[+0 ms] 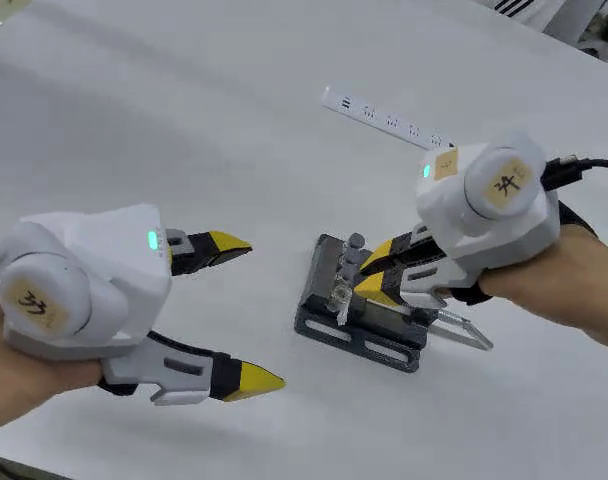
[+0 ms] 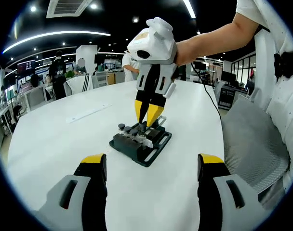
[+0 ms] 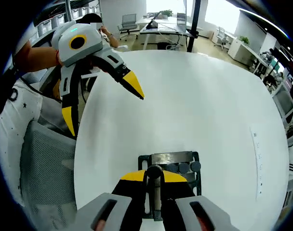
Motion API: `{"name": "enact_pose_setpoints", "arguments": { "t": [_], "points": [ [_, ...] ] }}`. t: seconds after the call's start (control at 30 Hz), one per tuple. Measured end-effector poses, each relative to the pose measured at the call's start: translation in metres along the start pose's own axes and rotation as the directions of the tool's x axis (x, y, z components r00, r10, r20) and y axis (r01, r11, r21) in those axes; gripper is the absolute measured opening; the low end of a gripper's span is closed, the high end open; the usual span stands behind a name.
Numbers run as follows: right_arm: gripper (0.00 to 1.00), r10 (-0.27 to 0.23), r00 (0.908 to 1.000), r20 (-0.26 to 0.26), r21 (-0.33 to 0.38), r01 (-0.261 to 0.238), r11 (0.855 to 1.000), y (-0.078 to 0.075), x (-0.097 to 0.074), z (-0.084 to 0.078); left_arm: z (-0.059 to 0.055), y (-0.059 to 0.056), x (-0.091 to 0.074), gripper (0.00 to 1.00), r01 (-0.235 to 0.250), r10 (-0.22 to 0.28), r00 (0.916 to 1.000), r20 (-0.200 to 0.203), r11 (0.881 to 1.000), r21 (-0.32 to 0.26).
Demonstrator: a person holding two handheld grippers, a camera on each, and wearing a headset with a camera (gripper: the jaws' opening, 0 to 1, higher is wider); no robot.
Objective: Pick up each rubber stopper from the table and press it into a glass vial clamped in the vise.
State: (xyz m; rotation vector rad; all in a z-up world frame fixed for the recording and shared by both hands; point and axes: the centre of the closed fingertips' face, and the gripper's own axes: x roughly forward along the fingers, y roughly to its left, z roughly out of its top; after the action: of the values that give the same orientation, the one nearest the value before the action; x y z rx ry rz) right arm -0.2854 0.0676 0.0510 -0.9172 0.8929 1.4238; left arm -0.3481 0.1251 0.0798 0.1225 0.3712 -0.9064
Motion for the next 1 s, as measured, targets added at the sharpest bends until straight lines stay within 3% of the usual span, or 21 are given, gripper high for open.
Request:
{"name": "enact_pose_setpoints", "arguments": {
  "t": [0.33, 1.0],
  "points": [
    [0.05, 0.011, 0.9976, -0.069, -0.011, -0.011, 1.0, -0.004, 0.014, -0.008, -0.002, 0.006, -0.001, 0.79, -0.005, 0.005, 0.9999, 0.012, 1.0, -0.007],
    [0.05, 0.024, 0.9903, -0.137, -0.051, -0.031, 0.998, -0.004, 0.02, -0.014, -0.007, 0.003, 0.0, 0.78, 0.005, -0.004, 0.9997, 0.023, 1.0, -0.019]
  ]
}}
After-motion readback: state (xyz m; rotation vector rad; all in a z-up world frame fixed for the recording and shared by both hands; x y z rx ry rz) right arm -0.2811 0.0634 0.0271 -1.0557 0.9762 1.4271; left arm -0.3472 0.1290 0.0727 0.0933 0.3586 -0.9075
